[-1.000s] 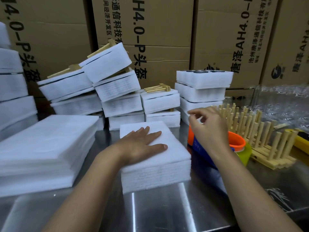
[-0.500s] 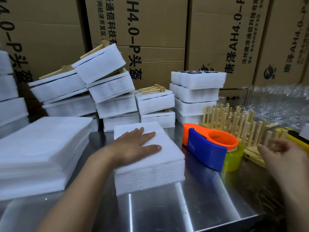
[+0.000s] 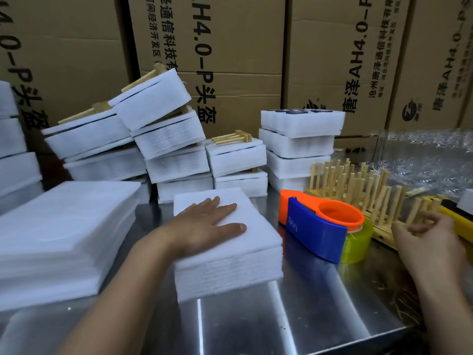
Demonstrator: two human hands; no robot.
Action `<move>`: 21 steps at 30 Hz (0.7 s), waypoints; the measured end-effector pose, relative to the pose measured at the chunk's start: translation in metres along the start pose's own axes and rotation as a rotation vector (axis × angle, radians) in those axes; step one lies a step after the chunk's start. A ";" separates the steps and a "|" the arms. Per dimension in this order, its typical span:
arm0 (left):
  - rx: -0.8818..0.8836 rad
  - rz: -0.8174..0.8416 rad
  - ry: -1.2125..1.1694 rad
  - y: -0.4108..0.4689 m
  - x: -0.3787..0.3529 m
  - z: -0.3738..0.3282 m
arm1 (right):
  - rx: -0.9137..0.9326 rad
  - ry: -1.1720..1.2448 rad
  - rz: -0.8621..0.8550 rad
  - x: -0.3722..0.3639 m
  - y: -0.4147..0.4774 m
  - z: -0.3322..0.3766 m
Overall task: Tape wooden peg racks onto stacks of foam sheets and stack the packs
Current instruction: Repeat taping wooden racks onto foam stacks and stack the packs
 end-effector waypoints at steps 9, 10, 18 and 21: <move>0.000 0.000 0.002 0.002 -0.001 0.002 | 0.205 -0.114 0.031 -0.001 -0.007 0.005; -0.001 0.000 0.003 0.002 -0.001 0.002 | 0.245 -0.088 0.014 -0.001 -0.008 0.009; 0.000 0.006 0.019 0.001 -0.001 0.002 | 0.665 0.133 -0.063 -0.001 -0.029 0.065; 0.010 0.006 0.012 0.001 -0.001 0.003 | 0.823 0.178 -0.012 -0.008 -0.049 0.101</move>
Point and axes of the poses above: each hand's wrist, its own y-axis towards the middle knuckle, its own x-axis out of the back of the hand, z = x × y, the point moved 2 cm from there along y, towards the middle knuckle, and after that the axes turned 3 degrees about z, right-handed, at the moved point
